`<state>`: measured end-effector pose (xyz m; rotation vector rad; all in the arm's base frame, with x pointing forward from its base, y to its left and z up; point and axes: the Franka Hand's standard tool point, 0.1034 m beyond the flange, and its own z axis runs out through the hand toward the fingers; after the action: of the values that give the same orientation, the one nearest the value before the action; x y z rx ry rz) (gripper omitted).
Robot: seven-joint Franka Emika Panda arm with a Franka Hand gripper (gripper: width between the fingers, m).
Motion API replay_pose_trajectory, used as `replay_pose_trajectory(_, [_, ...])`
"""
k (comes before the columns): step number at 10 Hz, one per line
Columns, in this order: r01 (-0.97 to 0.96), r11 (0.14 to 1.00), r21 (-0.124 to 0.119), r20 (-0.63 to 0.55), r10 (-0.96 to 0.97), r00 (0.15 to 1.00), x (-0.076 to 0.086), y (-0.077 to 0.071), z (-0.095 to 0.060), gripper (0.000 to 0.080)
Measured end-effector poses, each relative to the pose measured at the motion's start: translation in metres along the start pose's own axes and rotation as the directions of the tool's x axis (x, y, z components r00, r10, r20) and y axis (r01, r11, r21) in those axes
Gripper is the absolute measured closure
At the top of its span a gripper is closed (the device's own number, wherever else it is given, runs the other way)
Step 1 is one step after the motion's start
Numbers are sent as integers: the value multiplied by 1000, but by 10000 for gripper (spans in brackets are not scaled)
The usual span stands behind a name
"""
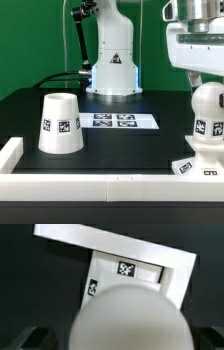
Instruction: Assemble lamp
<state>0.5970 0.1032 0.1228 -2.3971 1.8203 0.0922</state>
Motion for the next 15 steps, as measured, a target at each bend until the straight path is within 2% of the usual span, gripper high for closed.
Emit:
replay_pose_trajectory(1, [38,999,0,-1,-38,999,0,0,0,107])
replay_pose_trajectory(2, [134,991,-9,-14,-134,991,-1,-1,0,107])
replay_pose_trajectory(3, [215,976,-8,-14,-216,976,-2,-4,1,101])
replay_pose_trajectory(5, [435,900,-6,-9,-435,900,-1,-6,2,101])
replay_pose_trajectory(6, [475,880,1,-6,-475,880,4,-6,3,101])
replay_pose_trajectory(9, [648,762,-2,-6,-648,762,4,-6,3,101])
replay_pose_trajectory(10, [716,698,-3,-7,-716,698,4,-6,3,101])
replay_pose_trajectory(11, [804,595,-7,-17,-804,595,5,-7,3,101])
replay_pose_trajectory(13, [922,385,-41,-25,-923,384,2,-8,4,101])
replay_pose_trajectory(15, [979,196,-48,-14,-981,196,0,-7,4,101])
